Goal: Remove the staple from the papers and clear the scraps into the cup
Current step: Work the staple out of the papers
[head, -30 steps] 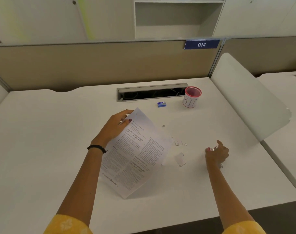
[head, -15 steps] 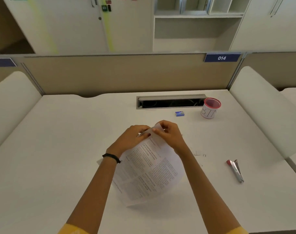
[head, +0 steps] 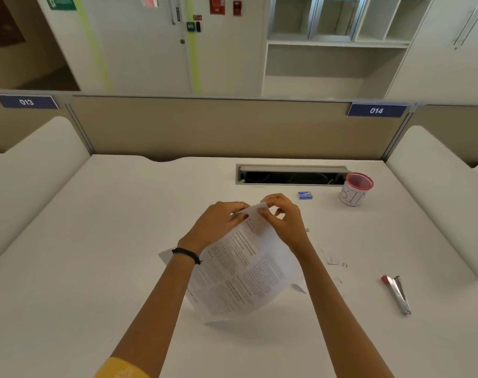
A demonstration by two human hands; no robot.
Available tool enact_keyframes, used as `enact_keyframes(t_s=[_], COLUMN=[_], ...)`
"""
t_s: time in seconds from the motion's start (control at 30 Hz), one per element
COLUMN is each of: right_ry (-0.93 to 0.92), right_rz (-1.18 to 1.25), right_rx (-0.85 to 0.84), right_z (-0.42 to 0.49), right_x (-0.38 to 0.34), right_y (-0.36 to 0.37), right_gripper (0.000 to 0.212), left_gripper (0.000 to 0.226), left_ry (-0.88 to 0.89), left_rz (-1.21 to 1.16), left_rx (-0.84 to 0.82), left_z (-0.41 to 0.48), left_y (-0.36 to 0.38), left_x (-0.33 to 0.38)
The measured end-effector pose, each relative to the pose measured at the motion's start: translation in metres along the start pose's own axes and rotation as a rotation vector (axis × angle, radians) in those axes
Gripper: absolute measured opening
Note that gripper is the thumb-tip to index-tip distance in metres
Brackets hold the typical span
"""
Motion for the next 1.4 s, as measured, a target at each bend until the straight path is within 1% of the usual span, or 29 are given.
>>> enact_keyframes(t_s=[0.07,0.17,0.2,0.3,0.33,0.4,0.47,0.53,0.7,0.87,1.1,1.2,1.33,1.4], right_ry=[-0.026,0.01,0.057,0.245,0.287,0.344,0.383,0.408,0.395,0.383,0.392,0.392,0.396,0.387], right_rz=[-0.023,0.02,0.077,0.282,0.305,0.323,0.361,0.405,0.467,0.524,0.448,0.436,0.425,0.422], right_rx=[0.066,0.195,0.195,0.077,0.061,0.087,0.121,0.116,0.097,0.09,0.163,0.165,0.154,0.133], right_z=[0.002,0.004,0.004,0.0,-0.001,-0.002,-0.002,-0.003,-0.004,-0.004,0.004,0.008,0.014,0.018], right_x=[-0.007,-0.015,-0.016,-0.019,-0.02,-0.02,-0.019,-0.02,-0.026,-0.029,-0.024,-0.024,-0.024,-0.025], right_y=[-0.004,-0.014,-0.013,0.004,0.008,0.009,0.008,0.007,0.005,0.006,0.005,0.007,0.009,0.011], right_gripper=[0.011,0.009,0.01,0.013,0.015,0.017,0.013,0.011,0.019,0.018,0.008,0.01,0.012,0.009], left_gripper=[0.036,0.028,0.027,0.039,0.04,0.044,0.048,0.048,0.061,0.059,0.058,0.058,0.055,0.052], left_ry=[0.088,0.221,0.258,0.364,0.392,0.424,0.432,0.444,0.421,0.421,0.484,0.433,0.319,0.239], left_rz=[0.108,0.234,0.227,0.18,0.203,0.253,0.265,0.261,0.206,0.187,0.236,0.194,0.077,-0.002], left_rx=[0.079,0.233,0.27,0.318,0.332,0.358,0.383,0.434,0.514,0.524,0.539,0.528,0.517,0.525], left_z=[-0.001,-0.002,-0.003,-0.008,-0.009,-0.009,-0.01,-0.012,-0.015,-0.014,-0.017,-0.016,-0.01,-0.007], left_y=[-0.009,-0.024,-0.028,-0.027,-0.025,-0.02,-0.019,-0.023,-0.035,-0.033,-0.033,-0.034,-0.039,-0.043], left_x=[0.005,0.012,0.016,0.028,0.032,0.035,0.034,0.035,0.038,0.037,0.037,0.031,0.017,0.01])
Point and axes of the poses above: each hand's wrist, its own z-axis towards the middle knuckle, its own y-axis out of the palm, x = y × z, the point moved 9 cm from there along z, towards the middle knuckle, and after that the axes turned 9 degrees about x, right-handed, at the moved point
